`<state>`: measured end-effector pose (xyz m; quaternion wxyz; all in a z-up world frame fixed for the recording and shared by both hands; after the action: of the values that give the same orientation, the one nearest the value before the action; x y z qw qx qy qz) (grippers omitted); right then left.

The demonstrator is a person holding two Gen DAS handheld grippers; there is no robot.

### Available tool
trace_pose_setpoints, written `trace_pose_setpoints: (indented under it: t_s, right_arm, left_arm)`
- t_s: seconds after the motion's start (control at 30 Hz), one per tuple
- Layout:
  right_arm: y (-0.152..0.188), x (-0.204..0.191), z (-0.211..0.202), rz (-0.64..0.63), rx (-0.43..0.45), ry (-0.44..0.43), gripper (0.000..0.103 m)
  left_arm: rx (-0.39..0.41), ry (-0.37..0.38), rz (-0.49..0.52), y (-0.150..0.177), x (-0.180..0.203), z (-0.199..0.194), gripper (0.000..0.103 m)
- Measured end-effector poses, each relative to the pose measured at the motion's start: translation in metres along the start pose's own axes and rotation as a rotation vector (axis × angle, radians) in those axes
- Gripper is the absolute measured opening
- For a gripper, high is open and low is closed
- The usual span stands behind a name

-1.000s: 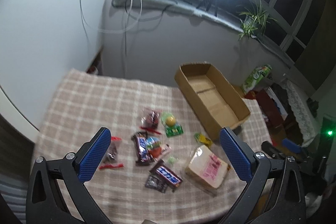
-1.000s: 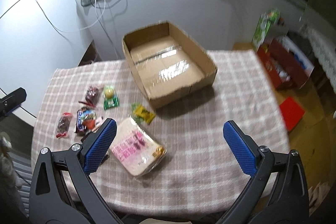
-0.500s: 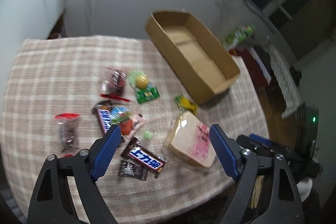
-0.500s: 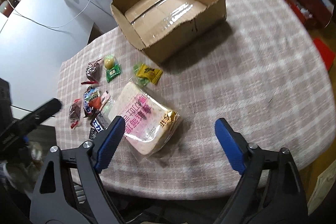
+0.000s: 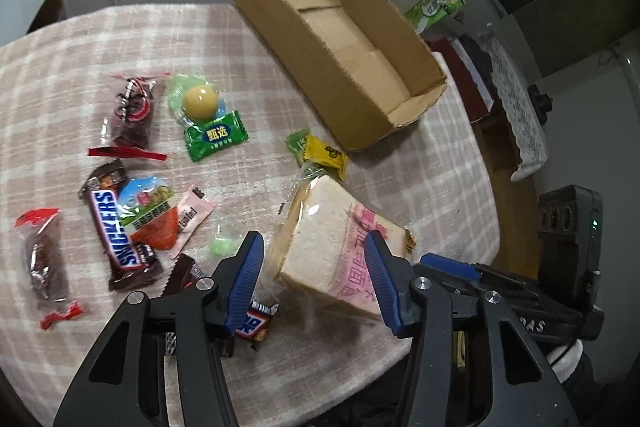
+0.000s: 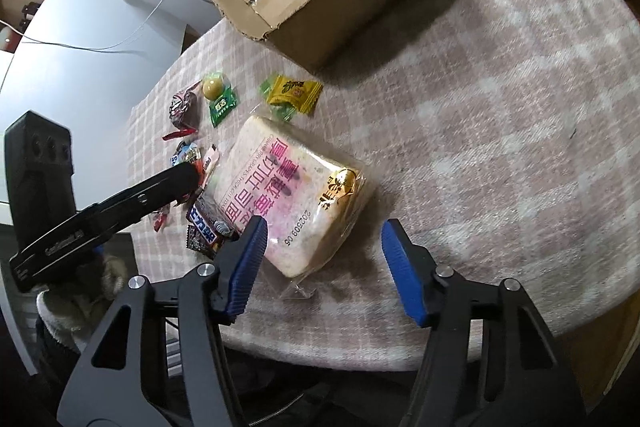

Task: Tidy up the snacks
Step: 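Move the right tool to the wrapped bread loaf and close on it, then carry the bread loaf with the right tool into the cardboard box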

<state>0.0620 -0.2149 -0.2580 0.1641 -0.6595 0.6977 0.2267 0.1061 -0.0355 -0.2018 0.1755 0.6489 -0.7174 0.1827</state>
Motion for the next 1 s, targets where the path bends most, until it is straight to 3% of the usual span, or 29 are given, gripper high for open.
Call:
trace_pose_setpoints:
  t_s: [0.17, 0.43, 1.0]
  right_arm:
    - [-0.002, 0.001, 0.004, 0.004, -0.007, -0.010, 0.061]
    - [-0.008, 0.000, 0.019, 0.005, -0.036, -0.046, 0.048]
    - [-0.008, -0.014, -0.010, -0.065, 0.033, 0.007, 0.046]
  left_arm:
    - [-0.040, 0.011, -0.008, -0.006, -0.003, 0.015, 0.050]
    - [-0.091, 0.037, -0.037, -0.006, -0.010, 0.033, 0.050]
    - [-0.056, 0.025, 0.002, 0.008, 0.006, 0.018, 0.050]
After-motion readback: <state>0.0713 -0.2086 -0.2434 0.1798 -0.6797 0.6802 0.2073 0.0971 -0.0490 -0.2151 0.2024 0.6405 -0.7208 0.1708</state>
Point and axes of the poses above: each gripper's, at about its wrist camera, not at the fingertips, and z roughly the way its jaws point, x to its right, y to its underside, the point moved 2 cm from there along z, roughly the way its jaws point, and after that the axes turned 13 degrees about -x, right-handed, at the moved point
